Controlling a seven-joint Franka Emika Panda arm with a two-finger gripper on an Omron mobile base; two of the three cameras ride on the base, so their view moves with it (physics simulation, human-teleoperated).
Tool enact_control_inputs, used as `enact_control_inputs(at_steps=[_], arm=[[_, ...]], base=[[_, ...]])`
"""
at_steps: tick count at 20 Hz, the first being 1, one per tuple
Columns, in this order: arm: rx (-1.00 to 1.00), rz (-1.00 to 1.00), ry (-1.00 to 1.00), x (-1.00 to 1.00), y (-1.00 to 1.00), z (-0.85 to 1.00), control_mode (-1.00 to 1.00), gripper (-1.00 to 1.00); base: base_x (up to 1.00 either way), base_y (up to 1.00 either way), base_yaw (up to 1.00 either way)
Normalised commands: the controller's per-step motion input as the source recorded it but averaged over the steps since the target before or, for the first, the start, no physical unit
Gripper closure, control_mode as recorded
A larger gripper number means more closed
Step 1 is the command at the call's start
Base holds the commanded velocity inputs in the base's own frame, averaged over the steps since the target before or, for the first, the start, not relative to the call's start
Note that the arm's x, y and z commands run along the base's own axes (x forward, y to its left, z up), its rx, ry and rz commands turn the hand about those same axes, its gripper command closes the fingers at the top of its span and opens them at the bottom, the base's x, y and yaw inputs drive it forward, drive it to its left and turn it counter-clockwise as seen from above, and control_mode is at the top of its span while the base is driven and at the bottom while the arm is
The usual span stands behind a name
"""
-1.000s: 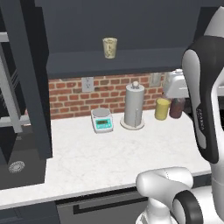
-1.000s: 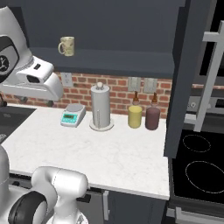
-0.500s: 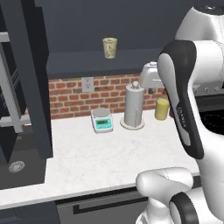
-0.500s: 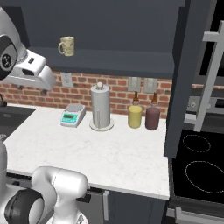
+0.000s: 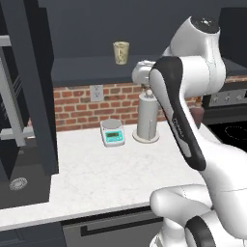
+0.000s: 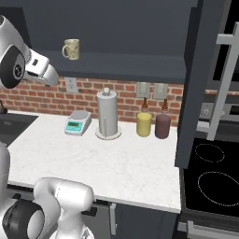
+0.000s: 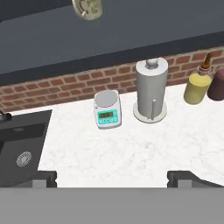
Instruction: Gather all objects into one cabinet and sort the glasses and bowls to opposite sides.
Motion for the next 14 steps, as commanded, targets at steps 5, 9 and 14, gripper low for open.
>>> enact_control_inputs(at_steps=[5, 9, 14], arm=[[-0.01, -0.12, -0.26, 0.62, 0.42, 0.13, -1.0, -1.0], [-0.04, -0.11, -0.24, 0.51, 0.23, 0.13, -1.0, -1.0], [-0.01, -0.07, -0.12, 0.39, 0.0, 0.13, -1.0, -1.0]], base=[[0.0, 0.0, 0.0], [0.0, 0.0, 0.0], [0.0, 0.0, 0.0]])
